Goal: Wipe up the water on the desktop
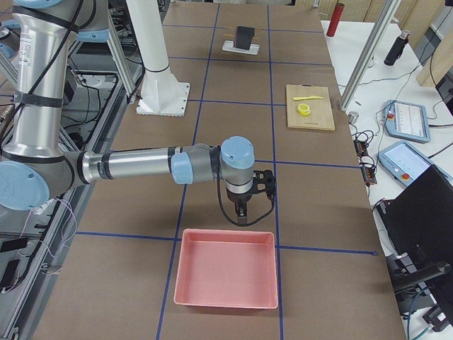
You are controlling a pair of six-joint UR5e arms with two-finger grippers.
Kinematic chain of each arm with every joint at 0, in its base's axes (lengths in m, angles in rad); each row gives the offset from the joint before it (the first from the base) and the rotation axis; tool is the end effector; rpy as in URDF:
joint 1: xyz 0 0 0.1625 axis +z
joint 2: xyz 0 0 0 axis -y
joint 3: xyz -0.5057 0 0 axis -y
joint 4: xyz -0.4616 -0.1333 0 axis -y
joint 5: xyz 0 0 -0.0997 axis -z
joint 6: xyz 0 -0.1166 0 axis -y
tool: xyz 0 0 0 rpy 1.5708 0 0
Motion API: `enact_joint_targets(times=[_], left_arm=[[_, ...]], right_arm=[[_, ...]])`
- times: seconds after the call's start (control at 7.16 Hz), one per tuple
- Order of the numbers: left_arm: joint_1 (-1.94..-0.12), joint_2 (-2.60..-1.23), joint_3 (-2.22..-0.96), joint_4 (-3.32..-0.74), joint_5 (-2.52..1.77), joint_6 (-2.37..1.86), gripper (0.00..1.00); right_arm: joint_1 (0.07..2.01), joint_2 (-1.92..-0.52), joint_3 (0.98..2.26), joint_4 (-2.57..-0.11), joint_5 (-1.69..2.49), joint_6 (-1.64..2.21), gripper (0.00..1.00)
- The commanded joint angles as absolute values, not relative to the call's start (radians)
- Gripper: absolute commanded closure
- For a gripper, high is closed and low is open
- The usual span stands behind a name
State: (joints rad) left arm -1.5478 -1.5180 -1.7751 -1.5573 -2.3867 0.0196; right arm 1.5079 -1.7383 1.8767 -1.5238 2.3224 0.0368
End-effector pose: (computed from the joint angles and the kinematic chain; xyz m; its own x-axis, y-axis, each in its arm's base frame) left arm -0.0360 -0.5403 0.6632 0.6821 0.1353 -0.7186 -0.0361 0.9878 0.1517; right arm 0.0230 -0.4890 0.6628 0.7230 -0.1353 0.6774 0.0352 0.9866 0.1595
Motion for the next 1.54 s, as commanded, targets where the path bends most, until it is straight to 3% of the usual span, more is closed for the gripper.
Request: enact_joint_targets(times=[0.0,1.12,1.4], left_arm=[[-1.549,-1.546,-1.776,-1.559,-2.391,0.017,0.02],[-1.536,-1.586,-1.749,-1.856,-2.395,0.006,0.02],[-1.444,-1.563,-1.756,-1.964,-2.387,-0.27,0.02]], right_arm=[[1.508,-1.68,1.876,-1.523,2.309,0.04,0.0],[1.508,-1.675,1.894,-1.517,2.321,0.057,0.0],[1.508,-1.677,1.907,-1.517,2.321,0.093,0.0]])
